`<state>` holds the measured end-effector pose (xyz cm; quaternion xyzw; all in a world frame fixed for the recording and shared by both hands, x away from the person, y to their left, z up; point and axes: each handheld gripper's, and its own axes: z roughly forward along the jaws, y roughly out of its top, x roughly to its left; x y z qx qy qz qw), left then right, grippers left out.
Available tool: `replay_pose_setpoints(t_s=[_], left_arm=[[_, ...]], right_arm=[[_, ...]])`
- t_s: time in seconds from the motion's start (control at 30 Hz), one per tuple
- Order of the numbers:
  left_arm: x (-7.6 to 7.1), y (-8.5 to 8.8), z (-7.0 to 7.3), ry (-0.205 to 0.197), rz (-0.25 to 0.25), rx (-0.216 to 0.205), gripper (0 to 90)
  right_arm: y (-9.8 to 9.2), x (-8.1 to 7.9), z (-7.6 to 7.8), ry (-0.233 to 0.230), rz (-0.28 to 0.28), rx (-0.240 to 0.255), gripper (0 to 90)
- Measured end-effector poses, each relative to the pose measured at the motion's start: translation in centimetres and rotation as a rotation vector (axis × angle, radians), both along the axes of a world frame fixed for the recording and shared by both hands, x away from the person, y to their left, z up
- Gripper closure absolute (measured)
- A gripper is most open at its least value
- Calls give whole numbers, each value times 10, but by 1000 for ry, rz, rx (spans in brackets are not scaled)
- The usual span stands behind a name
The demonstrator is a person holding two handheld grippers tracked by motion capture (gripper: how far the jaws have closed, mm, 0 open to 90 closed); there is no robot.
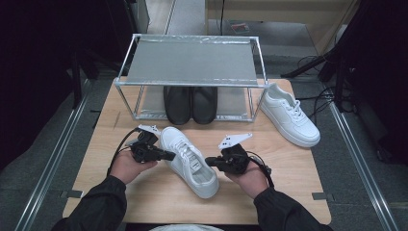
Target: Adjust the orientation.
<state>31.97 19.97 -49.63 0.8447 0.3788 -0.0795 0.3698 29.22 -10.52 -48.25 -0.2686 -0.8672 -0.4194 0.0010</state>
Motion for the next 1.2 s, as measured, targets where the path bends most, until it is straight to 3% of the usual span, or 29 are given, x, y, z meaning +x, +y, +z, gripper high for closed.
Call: replay_pose_setpoints(t_s=[0.2,0.47,0.6,0.87,1.0,1.13,1.2], left_arm=[[6,-2,0,-4,7,-10,899],[11,-2,-1,15,0,-19,900],[11,-4,-1,15,-1,-19,898],[12,-5,0,11,3,-12,897],[15,-5,-1,8,25,-35,870],[16,-6,-1,-3,28,-30,862],[16,-6,0,-4,30,-30,862]], right_arm=[[2,-5,-1,20,23,13,900],[6,-13,-1,3,-12,4,900],[6,-15,-2,45,16,23,900],[12,-18,-2,29,18,12,900],[16,-20,-4,46,53,28,900],[24,-23,-4,13,88,14,895],[23,-22,-4,18,90,16,894]])
